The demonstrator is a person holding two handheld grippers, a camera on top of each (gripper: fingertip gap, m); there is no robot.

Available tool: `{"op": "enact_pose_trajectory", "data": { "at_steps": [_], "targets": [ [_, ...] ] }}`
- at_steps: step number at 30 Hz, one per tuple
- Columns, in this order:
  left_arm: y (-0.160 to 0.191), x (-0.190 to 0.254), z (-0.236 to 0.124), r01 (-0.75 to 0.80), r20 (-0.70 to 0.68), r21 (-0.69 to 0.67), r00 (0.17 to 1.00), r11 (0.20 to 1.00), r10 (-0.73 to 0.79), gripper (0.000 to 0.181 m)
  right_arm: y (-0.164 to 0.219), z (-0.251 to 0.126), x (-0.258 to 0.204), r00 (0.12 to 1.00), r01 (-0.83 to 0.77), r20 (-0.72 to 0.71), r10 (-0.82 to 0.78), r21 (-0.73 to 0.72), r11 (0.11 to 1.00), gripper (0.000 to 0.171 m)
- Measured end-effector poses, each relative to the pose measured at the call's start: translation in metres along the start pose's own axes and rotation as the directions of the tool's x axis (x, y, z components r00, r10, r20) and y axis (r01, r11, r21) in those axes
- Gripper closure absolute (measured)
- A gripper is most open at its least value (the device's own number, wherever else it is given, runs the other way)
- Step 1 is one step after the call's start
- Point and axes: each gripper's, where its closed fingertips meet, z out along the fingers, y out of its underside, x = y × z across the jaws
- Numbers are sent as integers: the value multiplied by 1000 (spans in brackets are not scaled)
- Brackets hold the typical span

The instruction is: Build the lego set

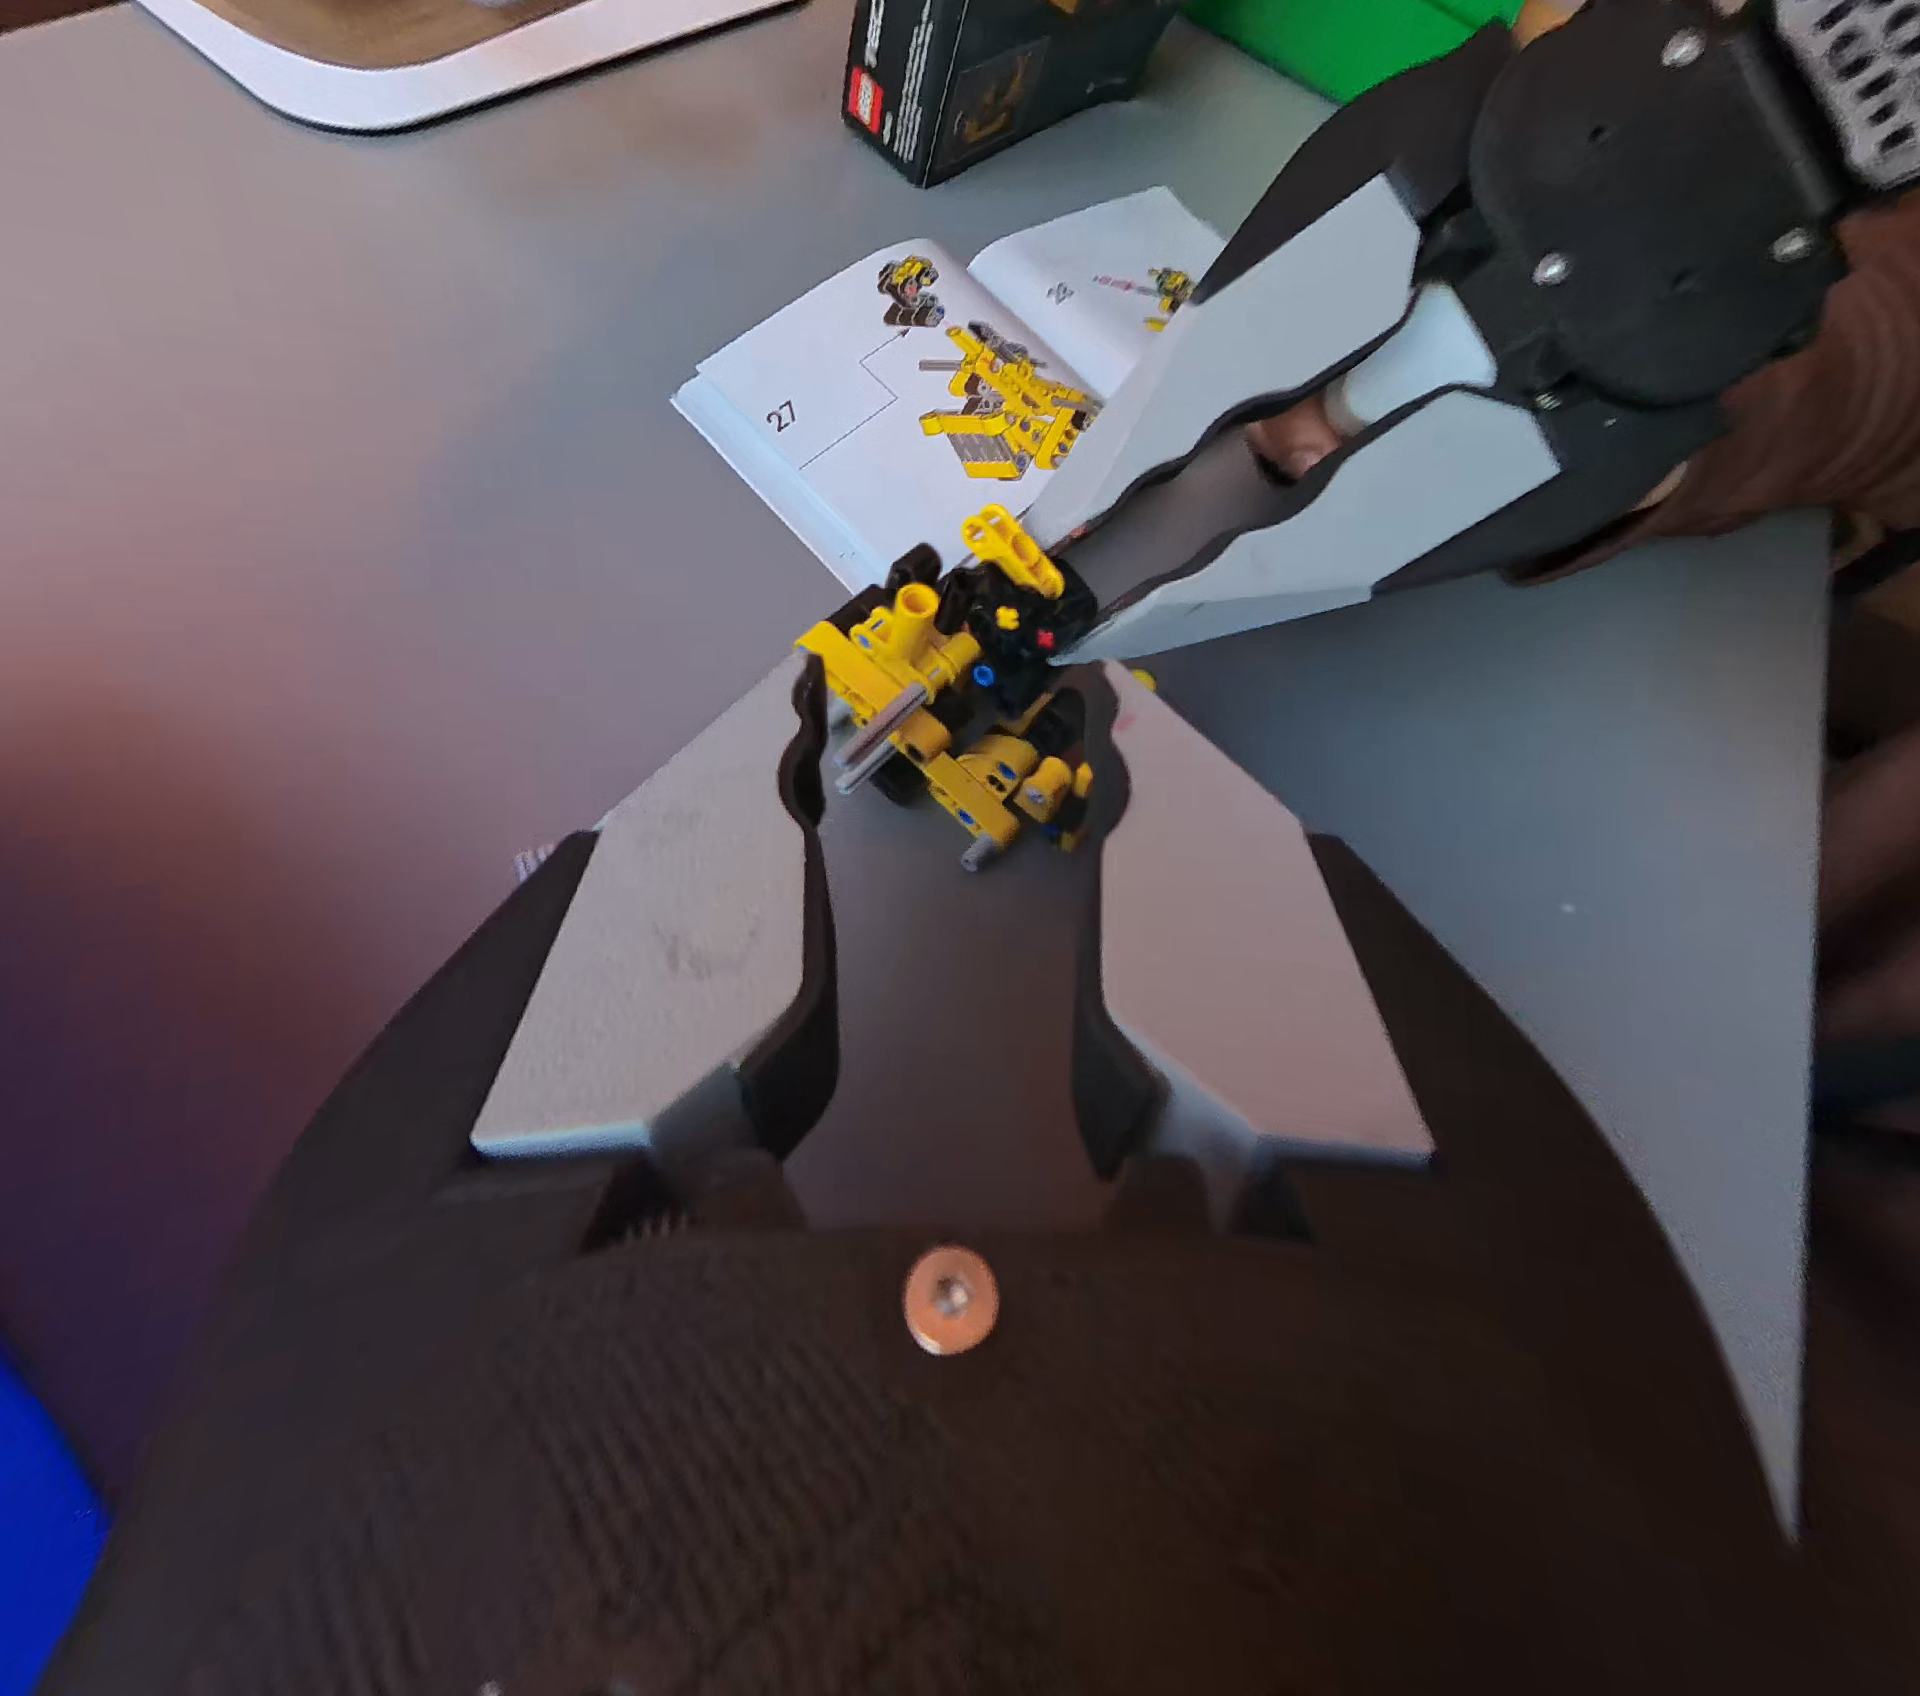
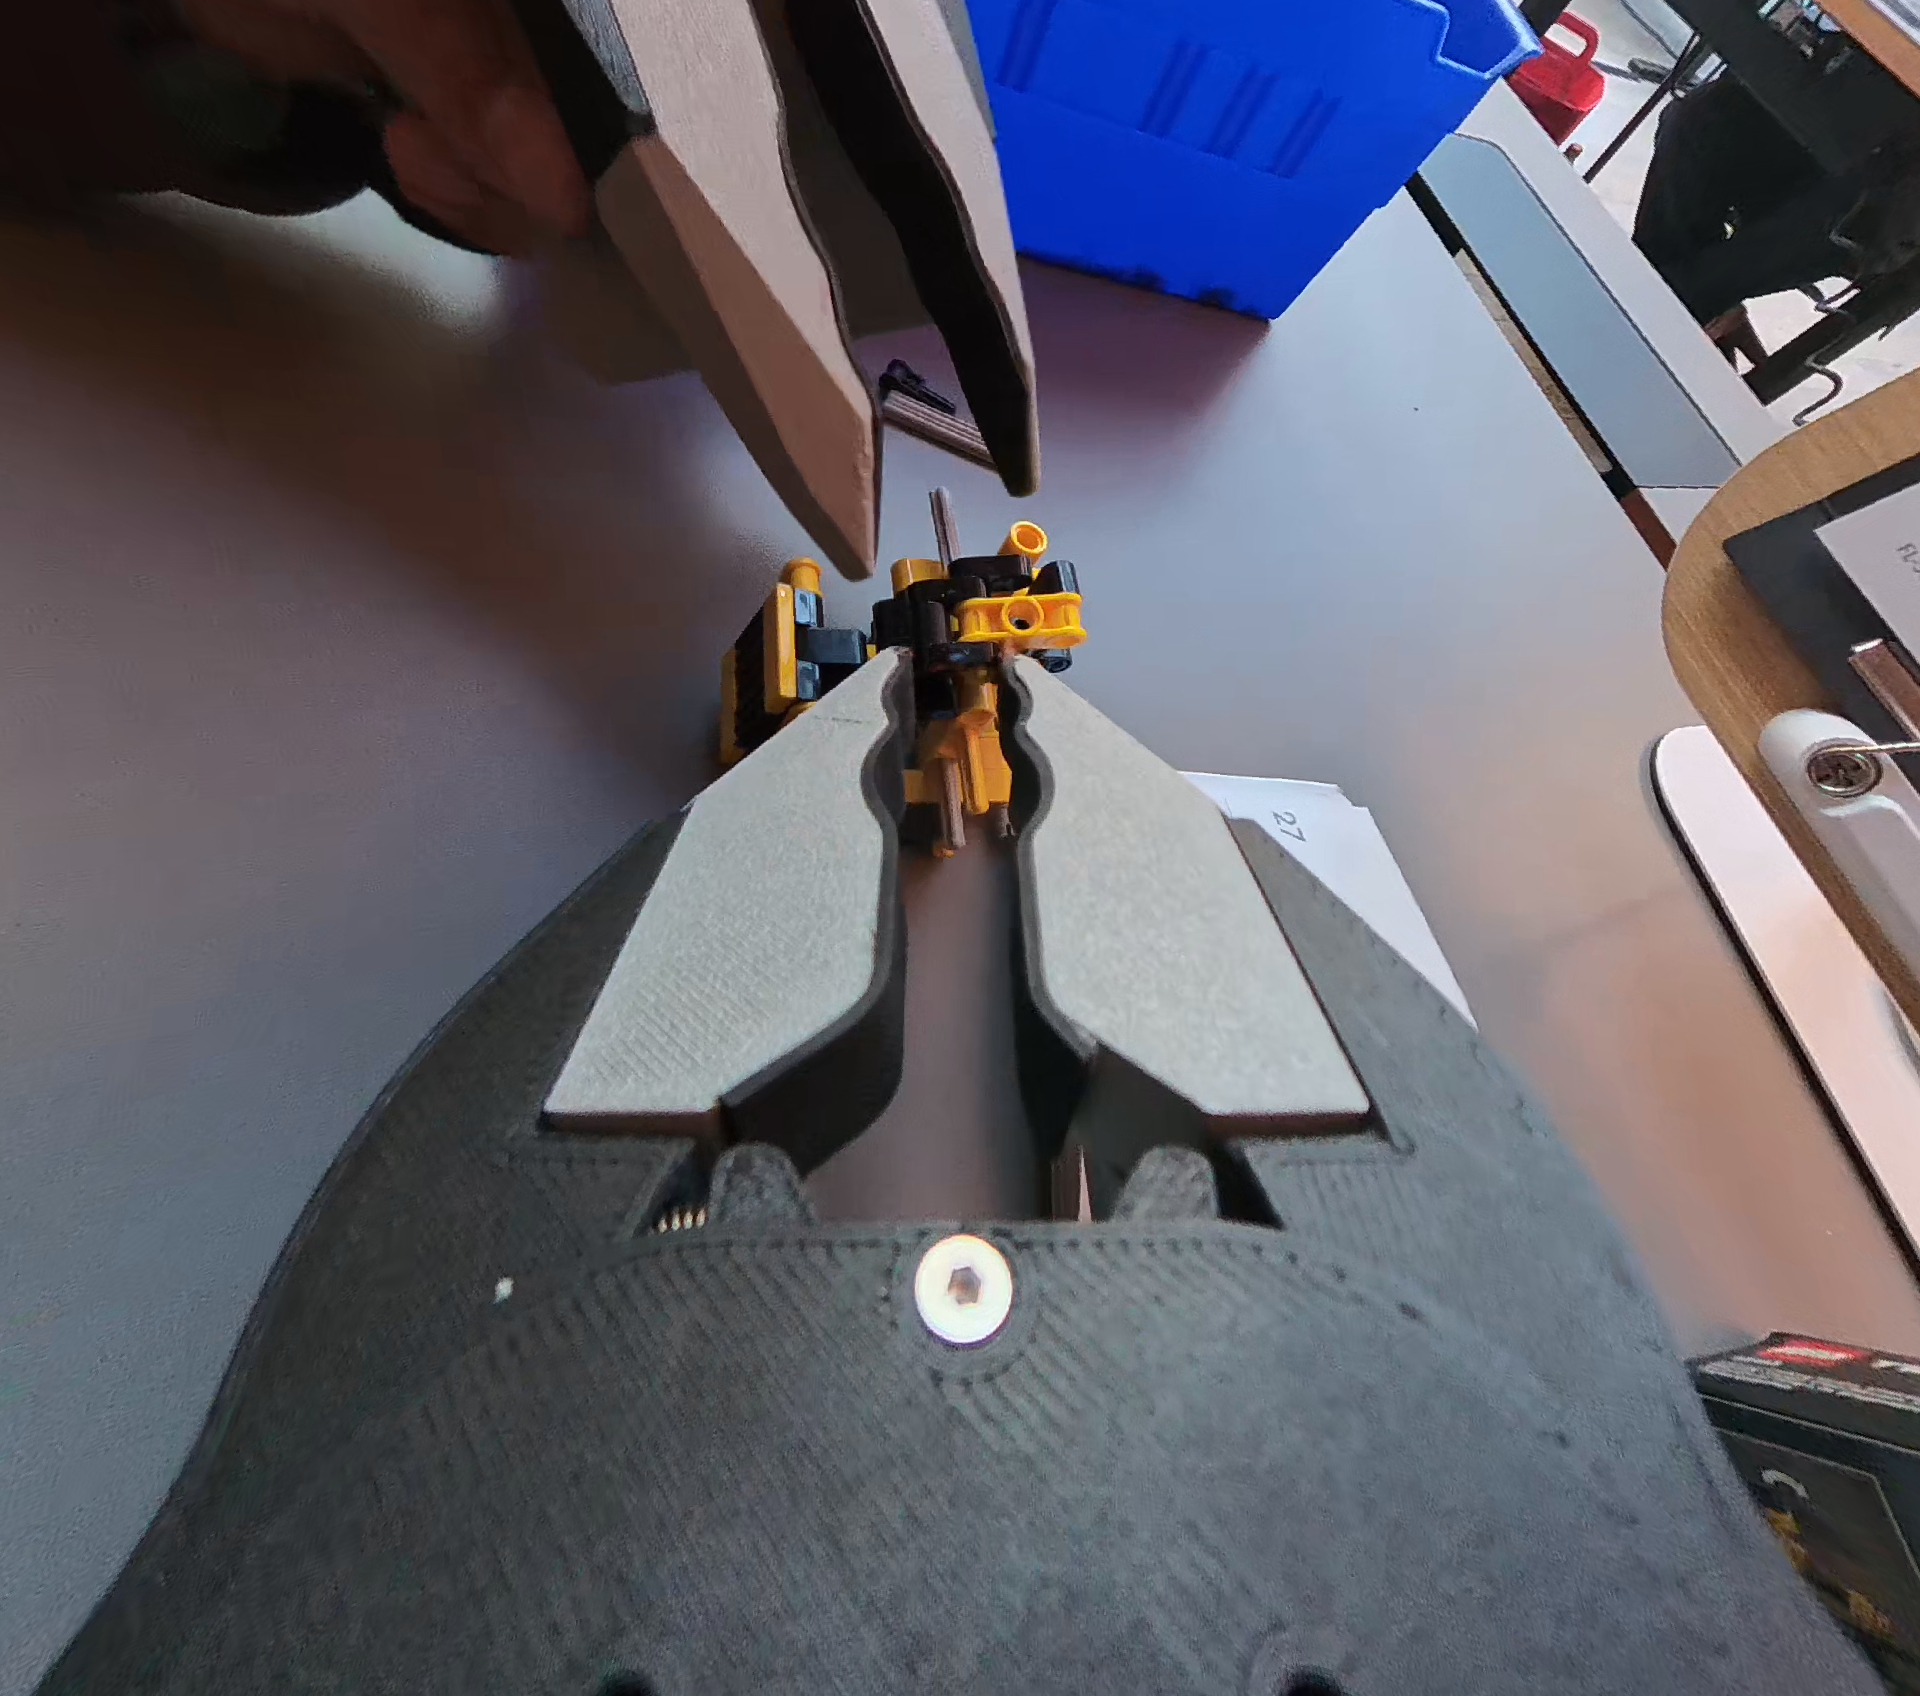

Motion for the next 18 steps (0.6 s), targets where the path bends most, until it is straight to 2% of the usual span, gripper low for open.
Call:
{"op": "enact_pose_trajectory", "data": {
  "at_steps": [3, 8, 12, 18],
  "targets": [
    [11, -1, 9, -63, 10, -82, 998, 995, 64, 132, 1, 0, -1, 1000, 18, 2, -18, -2, 1000, 159],
    [12, 11, 10, -59, -93, -72, 994, 996, 53, 140, 5, 1, -2, 998, 65, 2, -65, -8, 998, 160],
    [11, 14, 7, -43, -123, -58, 992, 997, 36, 144, 6, -3, -1, 996, 88, 1, -88, 2, 996, 159],
    [14, 22, 3, -10, -184, -32, 983, 999, 4, 143, 6, -8, -3, 985, 162, 42, -165, 70, 984, 159]
  ]
}}
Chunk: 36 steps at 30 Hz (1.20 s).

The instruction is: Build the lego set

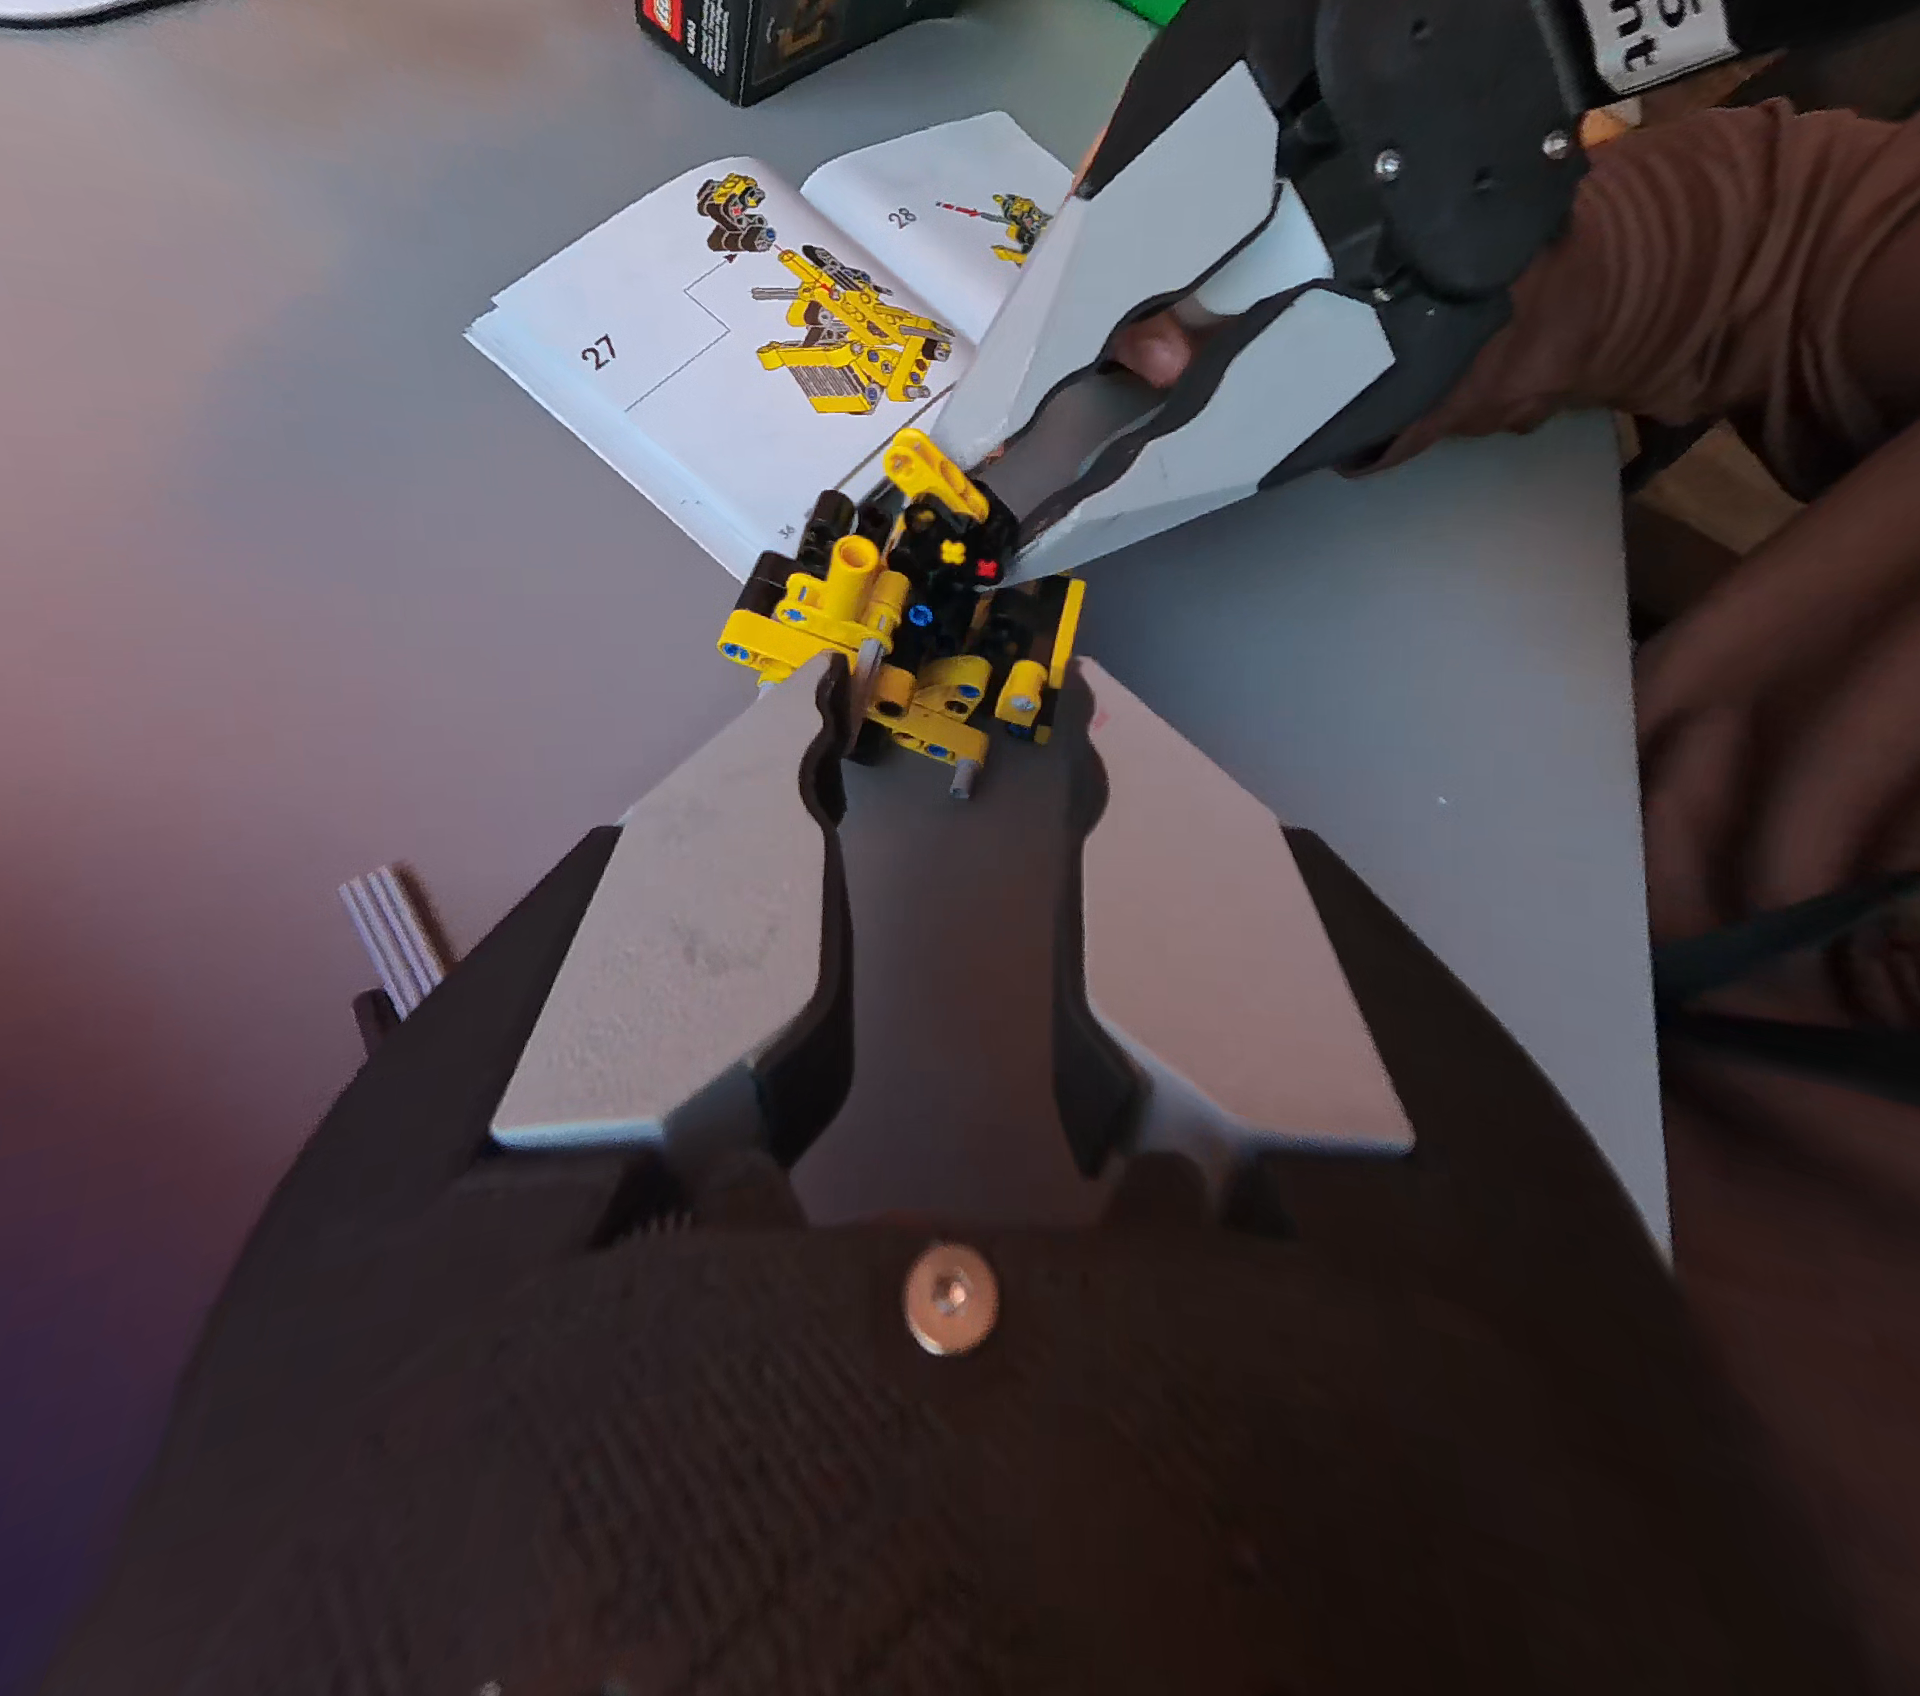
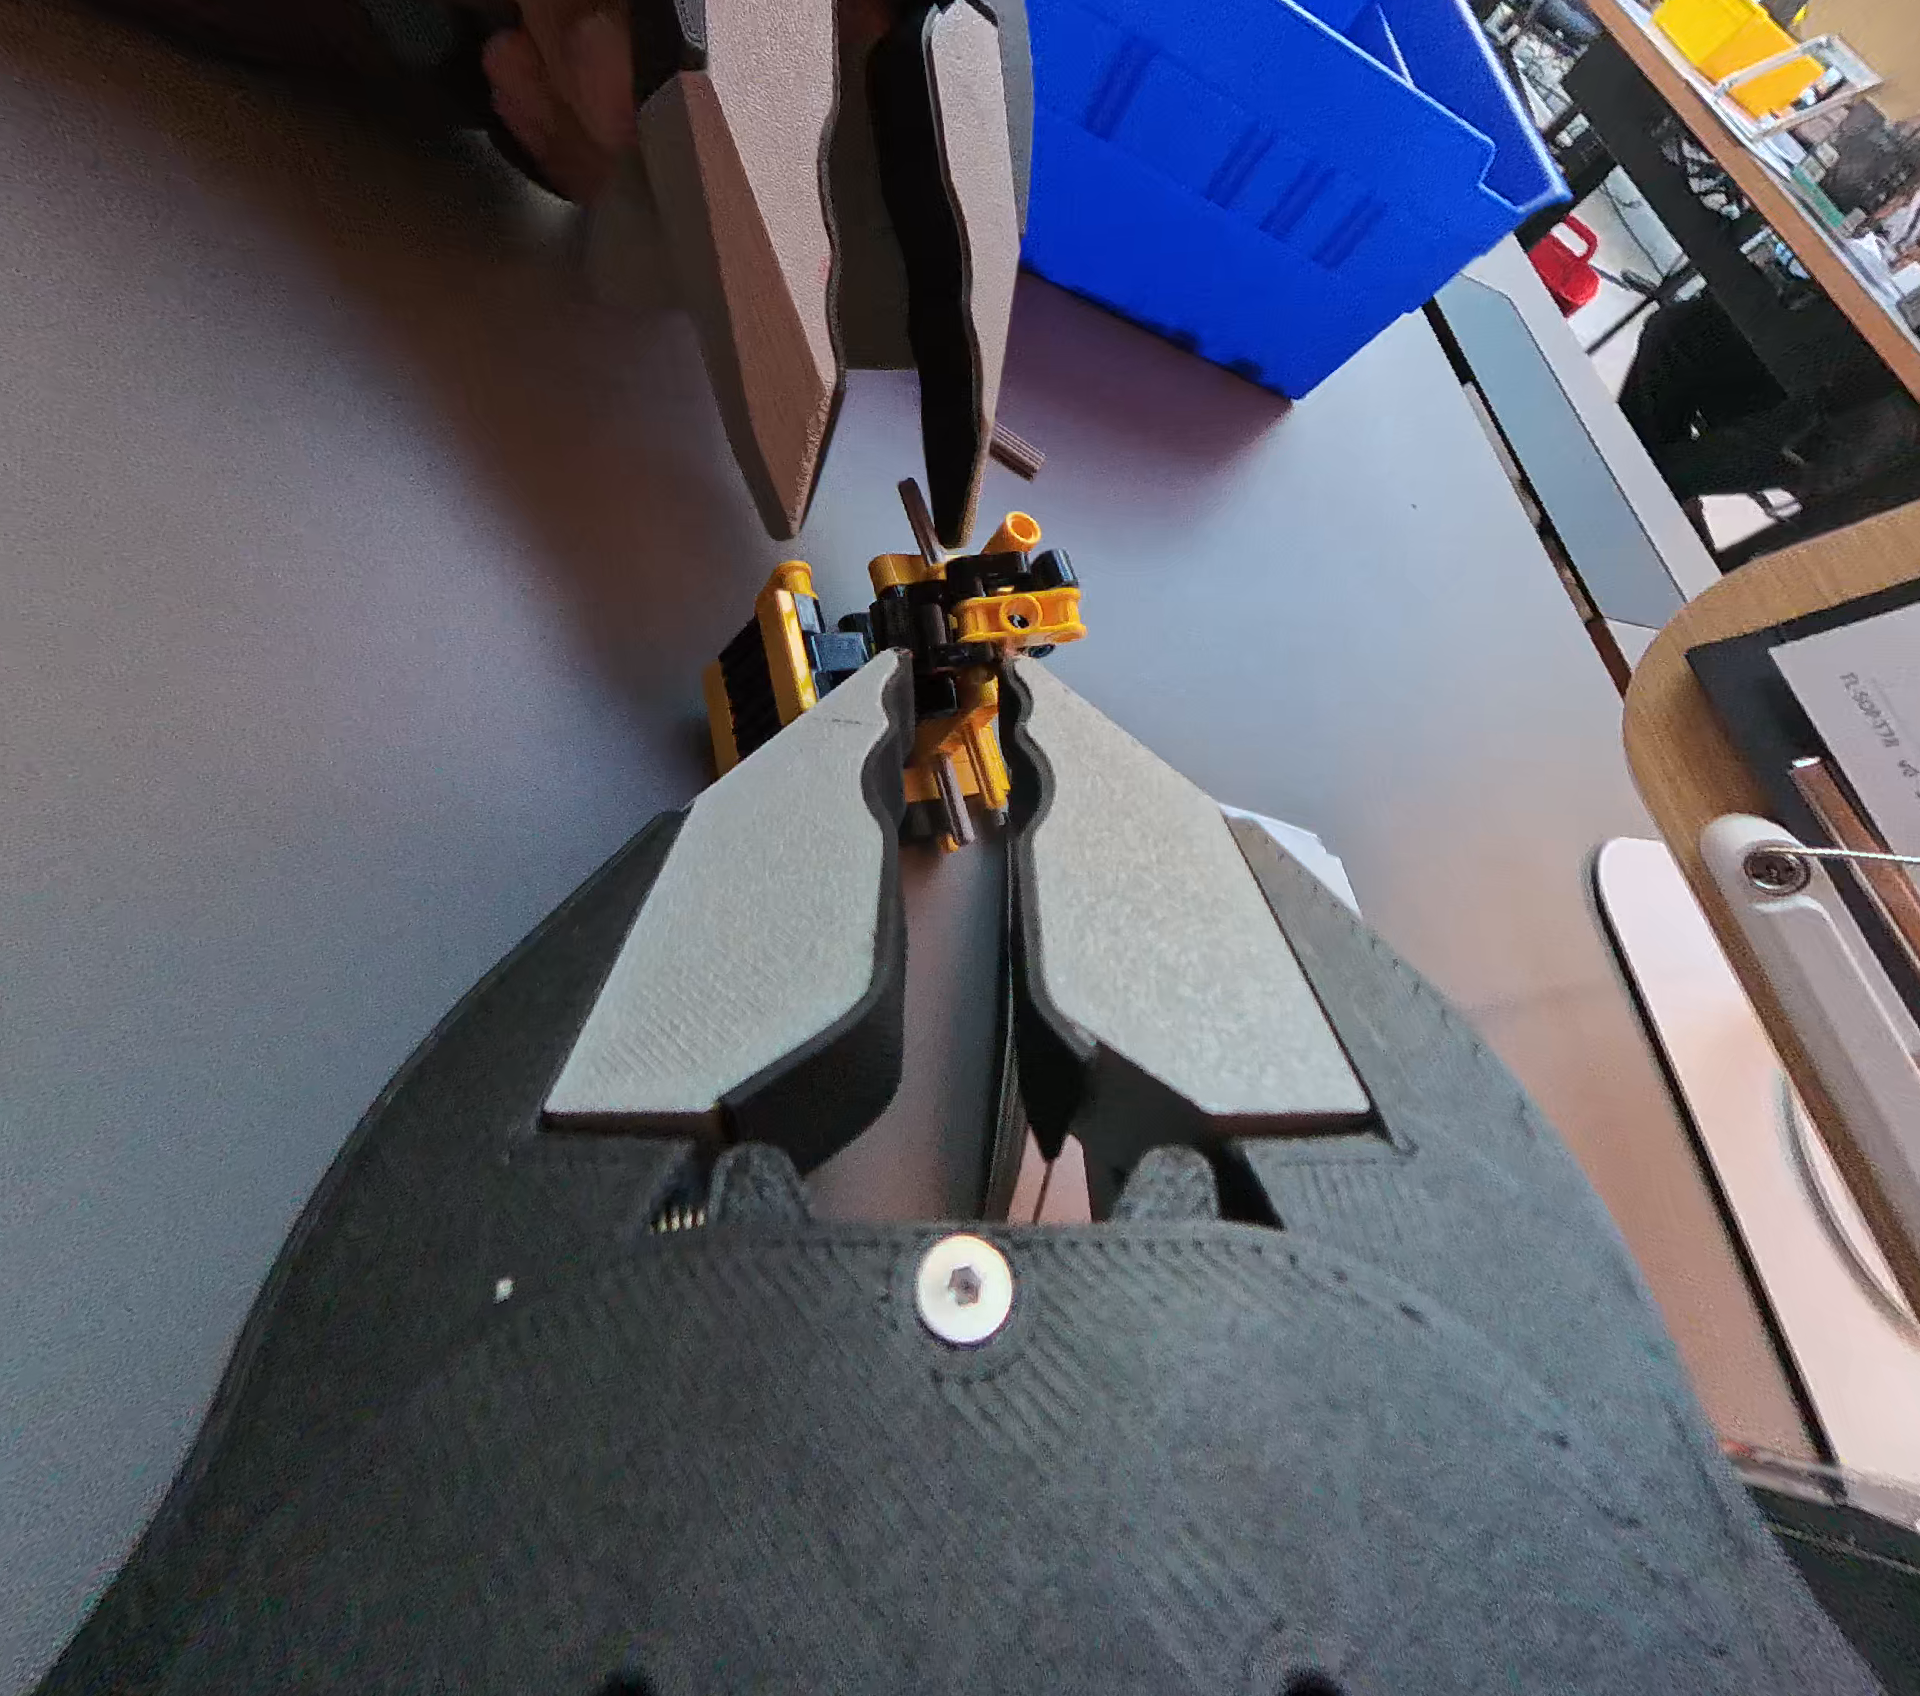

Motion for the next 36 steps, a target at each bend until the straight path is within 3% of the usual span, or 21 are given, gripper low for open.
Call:
{"op": "enact_pose_trajectory", "data": {
  "at_steps": [9, 19, 36],
  "targets": [
    [16, -13, -5, 49, 54, -18, 997, 999, -48, 142, 1, -1, 0, 994, 74, 76, -77, 45, 996, 159],
    [15, -6, -4, 81, 21, -15, 996, 997, -81, 144, 2, 0, 1, 983, 130, 125, -137, 66, 989, 159],
    [19, 1, 3, 119, -22, -40, 993, 992, -120, 142, 5, 5, 9, 989, 32, 146, -37, 39, 999, 159]
  ]
}}
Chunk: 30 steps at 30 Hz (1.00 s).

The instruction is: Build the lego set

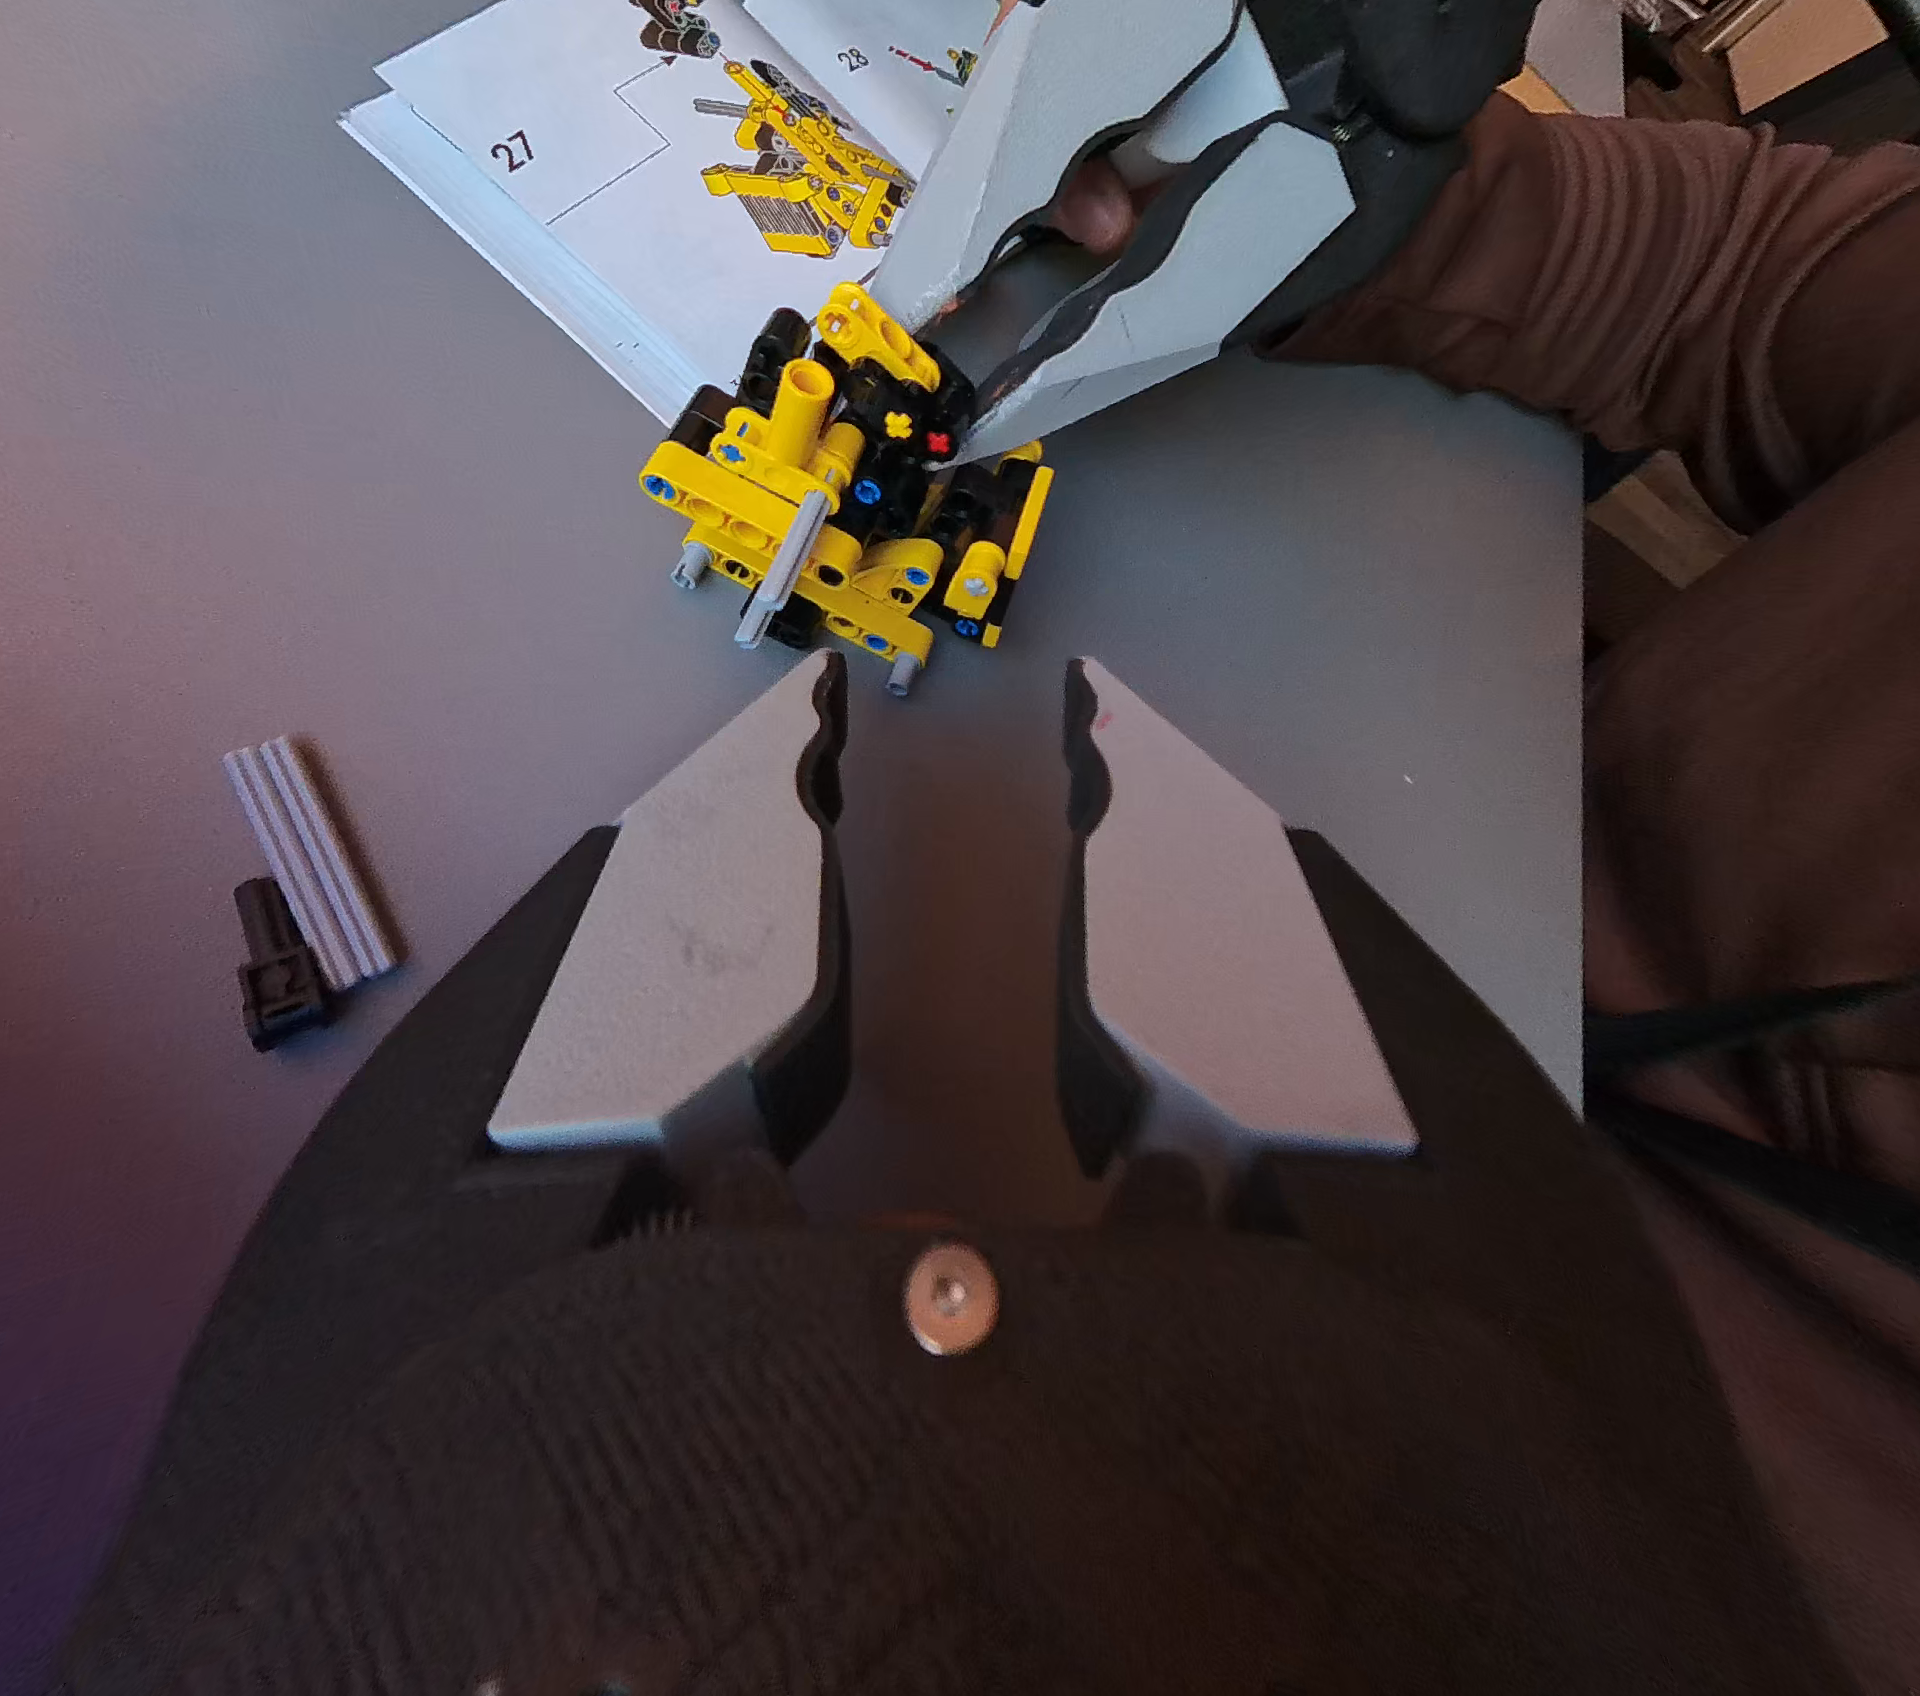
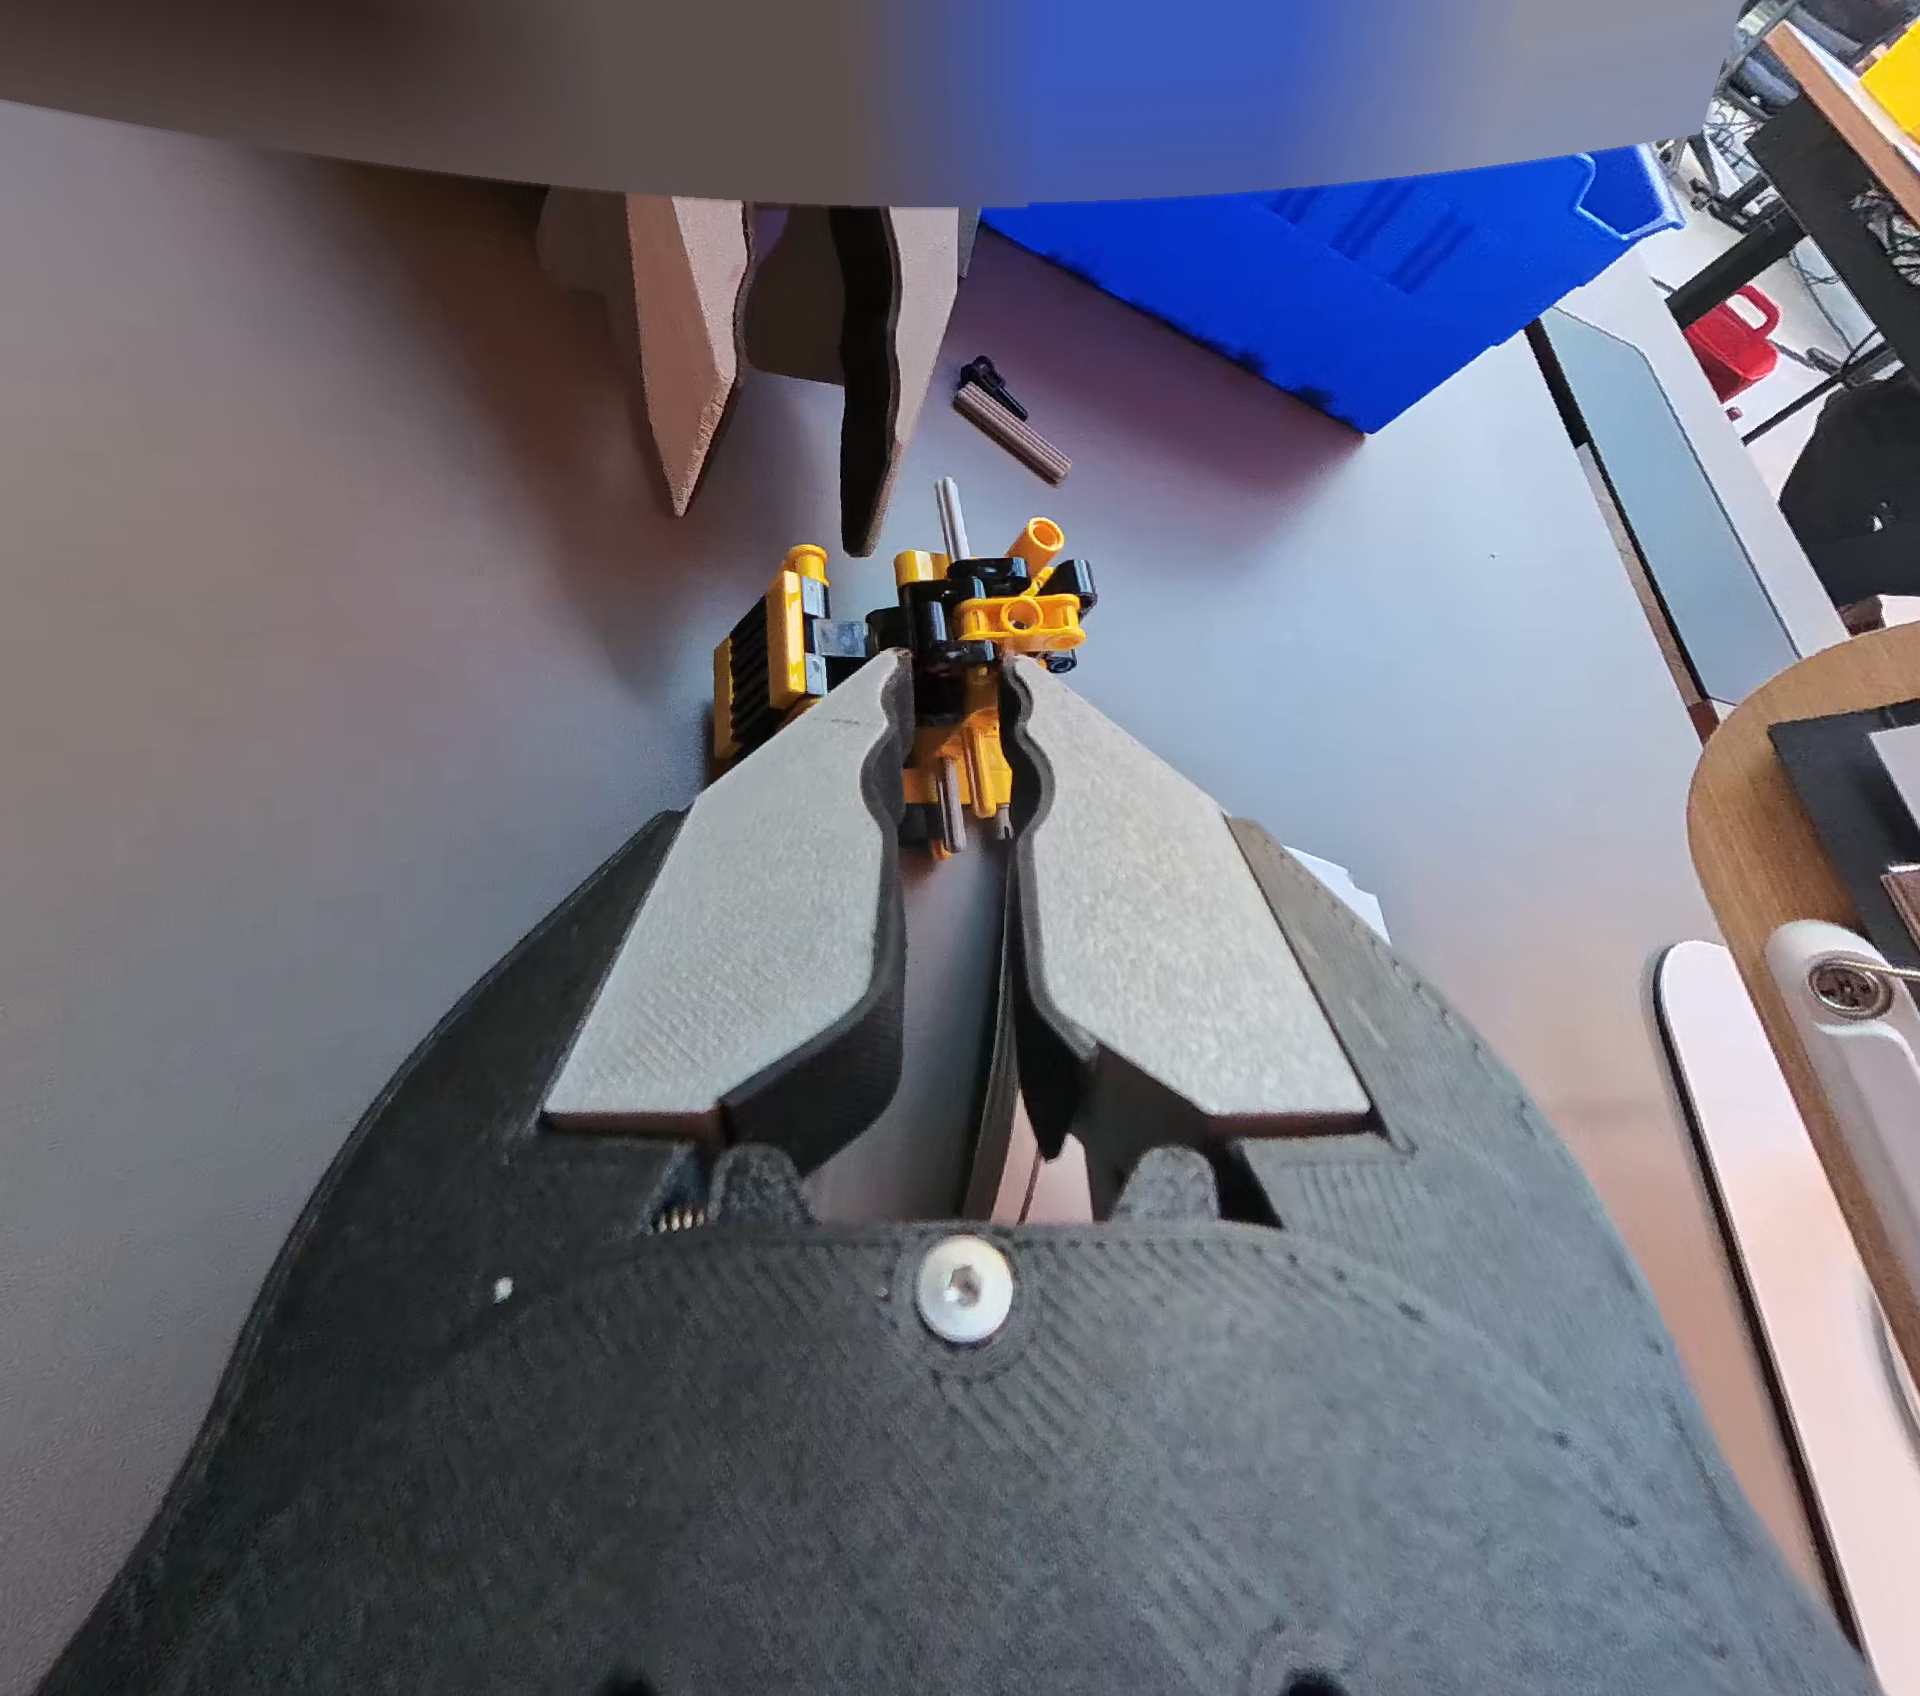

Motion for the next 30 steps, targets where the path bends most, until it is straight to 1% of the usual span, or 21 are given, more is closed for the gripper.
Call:
{"op": "enact_pose_trajectory", "data": {
  "at_steps": [5, 9, 14, 22, 25, 30],
  "targets": [
    [1, 0, 0, 9, -4, -6, 1000, 1000, -9, 141, 0, 0, 1, 1000, -13, 11, 13, 5, 1000, 156],
    [1, -1, 0, 18, -9, -4, 1000, 1000, -18, 141, -1, -3, 0, 999, -15, 30, 15, 16, 1000, 151],
    [1, -1, 0, 21, -11, -7, 1000, 1000, -21, 141, -1, -1, 0, 998, -39, 49, 38, 16, 999, 151],
    [2, -1, 0, 22, -11, -8, 1000, 1000, -22, 141, 1, 2, 4, 998, -60, 5, 60, 1, 998, 151],
    [2, -1, 0, 23, -11, -10, 1000, 1000, -23, 141, 0, 1, 3, 999, -43, -4, 43, -2, 999, 152],
    [3, -2, 0, 27, -9, -13, 1000, 1000, -28, 140, -10, -4, -5, 998, -36, 50, 33, 50, 998, 140]
  ]
}}
